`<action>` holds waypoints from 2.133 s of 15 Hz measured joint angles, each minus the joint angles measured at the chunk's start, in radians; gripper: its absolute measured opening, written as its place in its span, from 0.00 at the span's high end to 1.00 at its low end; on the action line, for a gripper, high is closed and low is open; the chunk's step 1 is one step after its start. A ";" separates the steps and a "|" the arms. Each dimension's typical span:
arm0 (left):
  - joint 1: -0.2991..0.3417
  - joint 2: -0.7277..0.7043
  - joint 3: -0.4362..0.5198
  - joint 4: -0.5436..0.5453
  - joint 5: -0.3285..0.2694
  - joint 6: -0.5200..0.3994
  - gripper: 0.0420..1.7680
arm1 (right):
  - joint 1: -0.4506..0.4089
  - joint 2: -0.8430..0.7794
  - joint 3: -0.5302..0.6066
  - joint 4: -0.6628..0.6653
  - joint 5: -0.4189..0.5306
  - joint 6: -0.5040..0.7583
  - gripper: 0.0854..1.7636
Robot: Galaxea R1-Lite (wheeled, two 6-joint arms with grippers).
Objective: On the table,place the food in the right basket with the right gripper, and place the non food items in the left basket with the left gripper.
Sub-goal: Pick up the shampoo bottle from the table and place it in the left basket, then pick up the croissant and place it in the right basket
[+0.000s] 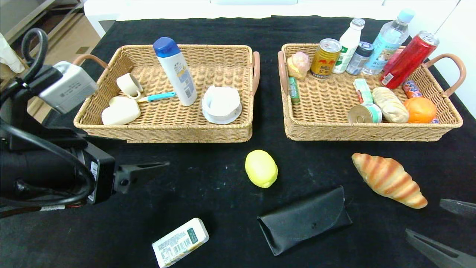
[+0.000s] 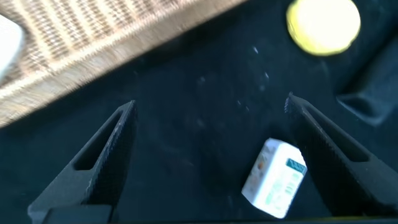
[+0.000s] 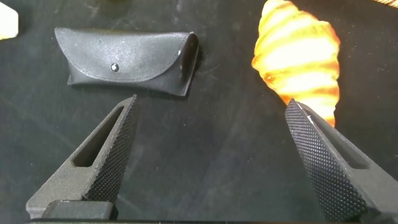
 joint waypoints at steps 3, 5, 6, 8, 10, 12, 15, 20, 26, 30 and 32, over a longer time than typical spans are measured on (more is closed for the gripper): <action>0.007 -0.019 0.047 -0.001 -0.004 -0.005 0.04 | 0.000 0.008 -0.005 0.009 -0.003 -0.011 0.03; 0.009 -0.036 0.075 -0.002 -0.020 -0.006 0.04 | -0.001 0.014 -0.023 0.059 -0.008 -0.019 0.03; 0.010 -0.044 0.086 -0.002 -0.037 -0.010 0.04 | -0.002 0.018 -0.041 0.085 -0.009 -0.020 0.03; 0.013 -0.054 0.095 -0.002 -0.046 -0.019 0.04 | -0.010 0.034 -0.090 0.144 -0.011 -0.019 0.03; 0.014 -0.060 0.098 -0.002 -0.047 -0.019 0.04 | -0.016 0.062 -0.156 0.226 -0.016 -0.020 0.03; 0.013 -0.063 0.099 -0.002 -0.049 -0.018 0.03 | -0.034 0.110 -0.228 0.293 -0.040 -0.021 0.03; 0.013 -0.062 0.100 -0.003 -0.051 -0.016 0.03 | -0.070 0.208 -0.366 0.442 -0.058 -0.034 0.03; 0.011 -0.059 0.102 -0.002 -0.067 -0.011 0.03 | -0.148 0.374 -0.581 0.653 -0.066 -0.090 0.03; 0.013 -0.064 0.102 -0.002 -0.066 -0.012 0.03 | -0.197 0.533 -0.677 0.671 -0.062 -0.107 0.03; 0.013 -0.064 0.102 -0.002 -0.066 -0.013 0.03 | -0.208 0.580 -0.733 0.679 -0.062 -0.111 0.03; 0.013 -0.064 0.102 -0.002 -0.066 -0.012 0.03 | -0.223 0.595 -0.738 0.676 -0.062 -0.112 0.03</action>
